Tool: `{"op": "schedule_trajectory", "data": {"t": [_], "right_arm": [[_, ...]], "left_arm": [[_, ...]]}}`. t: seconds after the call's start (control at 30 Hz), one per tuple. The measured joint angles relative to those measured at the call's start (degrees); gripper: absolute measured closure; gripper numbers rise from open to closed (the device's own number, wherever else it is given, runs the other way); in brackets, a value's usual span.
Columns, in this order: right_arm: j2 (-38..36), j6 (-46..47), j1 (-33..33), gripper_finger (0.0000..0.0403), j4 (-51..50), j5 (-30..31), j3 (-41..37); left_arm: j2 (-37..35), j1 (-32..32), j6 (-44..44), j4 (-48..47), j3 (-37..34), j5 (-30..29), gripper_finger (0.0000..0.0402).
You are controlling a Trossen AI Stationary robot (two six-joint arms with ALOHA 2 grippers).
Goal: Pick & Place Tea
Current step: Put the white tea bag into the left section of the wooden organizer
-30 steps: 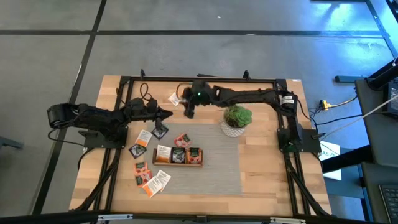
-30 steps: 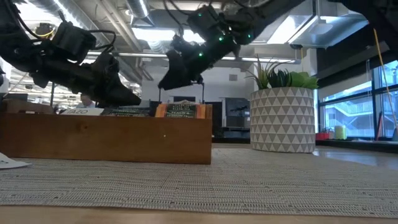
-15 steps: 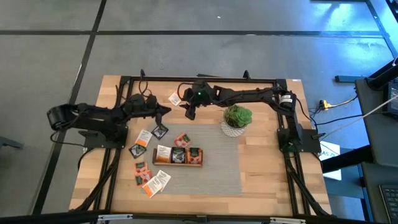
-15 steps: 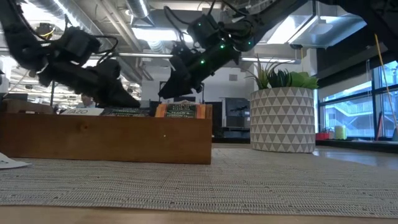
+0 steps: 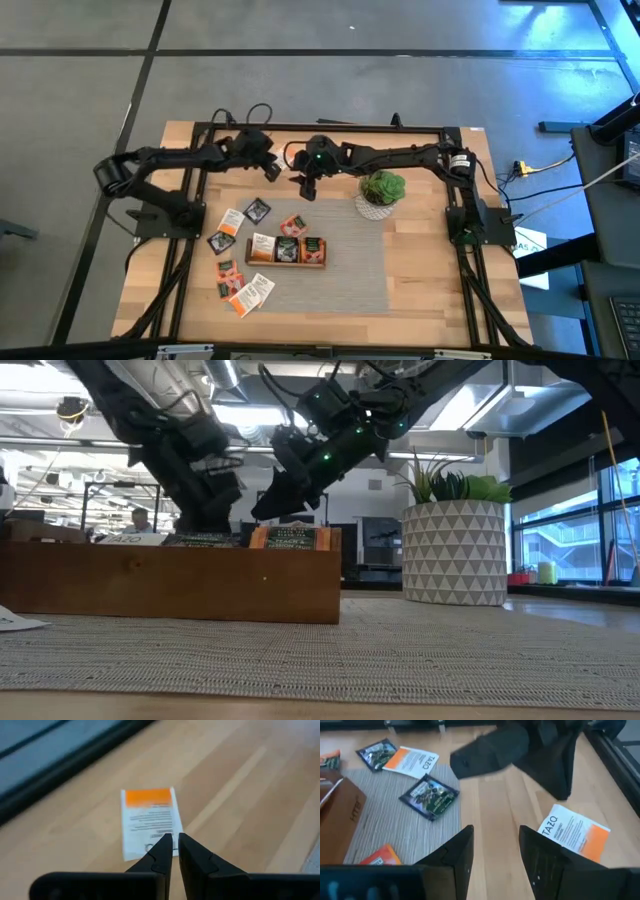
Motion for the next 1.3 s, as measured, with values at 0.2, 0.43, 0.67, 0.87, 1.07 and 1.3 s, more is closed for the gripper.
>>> {"op": "schedule_trajectory", "data": {"t": [0.2,0.43,0.67,0.87,1.07,1.3], "right_arm": [[0.0,0.0,0.1,0.0244,-3.4,0.0,0.0],[0.0,-0.1,0.1,0.0244,-4.7,0.0,0.0],[0.0,-0.1,0.1,0.0244,-5.0,0.0,0.0],[0.0,0.1,0.1,0.0244,-4.9,0.0,0.0],[0.0,0.1,0.1,0.0244,-4.9,0.0,0.0],[0.0,0.0,0.1,0.0244,-4.9,0.1,0.0]], "left_arm": [[7.9,0.2,0.0,2.9,0.6,0.3,0.0377],[12.5,0.4,-1.4,2.4,0.6,0.5,0.0373],[12.7,0.3,-1.6,0.1,0.8,0.5,0.0377],[12.1,0.3,-1.6,6.6,0.5,2.3,0.0373],[12.1,0.4,-1.6,10.5,0.5,-0.6,0.0377],[16.2,0.4,-2.9,12.7,0.5,-1.4,0.0373]]}}
